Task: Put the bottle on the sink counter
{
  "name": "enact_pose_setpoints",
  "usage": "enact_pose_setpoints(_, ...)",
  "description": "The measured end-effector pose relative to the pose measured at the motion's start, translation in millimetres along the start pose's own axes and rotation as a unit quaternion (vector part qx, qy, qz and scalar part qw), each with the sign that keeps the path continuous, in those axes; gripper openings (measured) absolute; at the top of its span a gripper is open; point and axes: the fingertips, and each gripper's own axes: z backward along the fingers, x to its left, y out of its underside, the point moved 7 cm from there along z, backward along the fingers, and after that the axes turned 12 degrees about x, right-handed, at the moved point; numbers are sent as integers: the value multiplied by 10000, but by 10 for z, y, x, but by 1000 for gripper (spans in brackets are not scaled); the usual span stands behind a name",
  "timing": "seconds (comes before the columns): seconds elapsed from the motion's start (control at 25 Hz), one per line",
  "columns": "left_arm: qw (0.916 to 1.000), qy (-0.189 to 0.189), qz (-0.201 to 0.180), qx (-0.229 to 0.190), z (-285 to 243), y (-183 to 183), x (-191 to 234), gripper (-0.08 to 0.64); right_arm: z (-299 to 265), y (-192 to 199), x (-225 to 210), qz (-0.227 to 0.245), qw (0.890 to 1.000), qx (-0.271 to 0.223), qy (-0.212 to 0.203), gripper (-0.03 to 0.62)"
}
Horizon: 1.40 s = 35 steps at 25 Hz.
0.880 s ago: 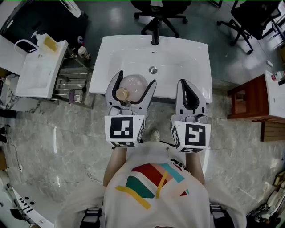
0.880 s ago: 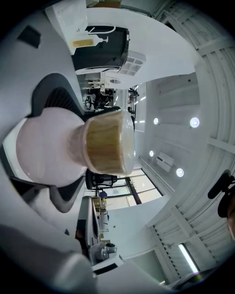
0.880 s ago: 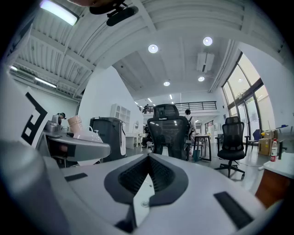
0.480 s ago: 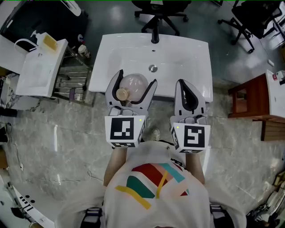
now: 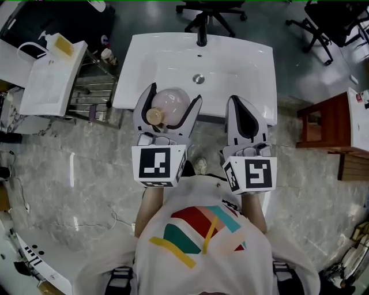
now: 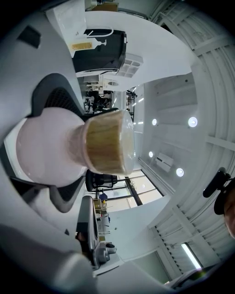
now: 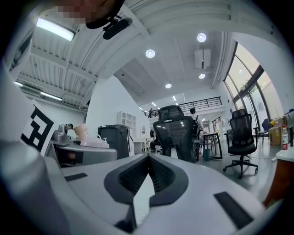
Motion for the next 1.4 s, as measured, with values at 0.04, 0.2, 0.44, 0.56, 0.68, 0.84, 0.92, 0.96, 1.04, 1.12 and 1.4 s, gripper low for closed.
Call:
enact_pose_setpoints(0.04, 10000, -21, 9, -20, 9, 7, -1, 399, 7, 10, 9, 44, 10000, 3, -16, 12)
enact_pose_setpoints(0.2, 9999, -49, 77, -98, 35, 7, -16, 398, 41, 32, -1, 127, 9999, 18, -37, 12)
enact_pose_setpoints(0.44, 9999, -13, 38, -142, 67, -29, -53, 397, 102, 15, -41, 104, 9999, -42, 53, 12)
enact_pose_setpoints(0.56, 9999, -15, 12, -163, 50, -80, -52, 399, 115, 6, -65, 101, 9999, -17, 89, 12)
enact_pose_setpoints(0.68, 9999, -16, 39, -148, 46, -76, -27, 398, 103, 31, -68, 77, 9999, 68, 107, 12)
enact_pose_setpoints(0.84, 9999, -11, 58, -125, 52, -51, -2, 398, 89, 54, -53, 42, 9999, 81, 106, 12)
enact_pose_setpoints(0.92, 9999, 1, 66, -138, 40, -42, 33, 398, 51, 60, -22, 71, 9999, 106, 101, 12)
enact_pose_setpoints(0.96, 9999, 5, 77, -147, 27, -40, 63, 398, 19, 60, 0, 98, 9998, 120, 95, 12)
enact_pose_setpoints(1.04, 9998, 17, 96, -172, -10, -40, 127, 397, -49, 57, 36, 154, 9997, 136, 91, 12)
enact_pose_setpoints(1.12, 9997, 50, 90, -209, -58, -41, 171, 398, -104, 59, 46, 206, 9996, 135, 115, 12)
enact_pose_setpoints(1.4, 9993, 198, 137, -295, -318, -96, 373, 397, -427, -29, 29, 276, 9993, 126, 211, 12)
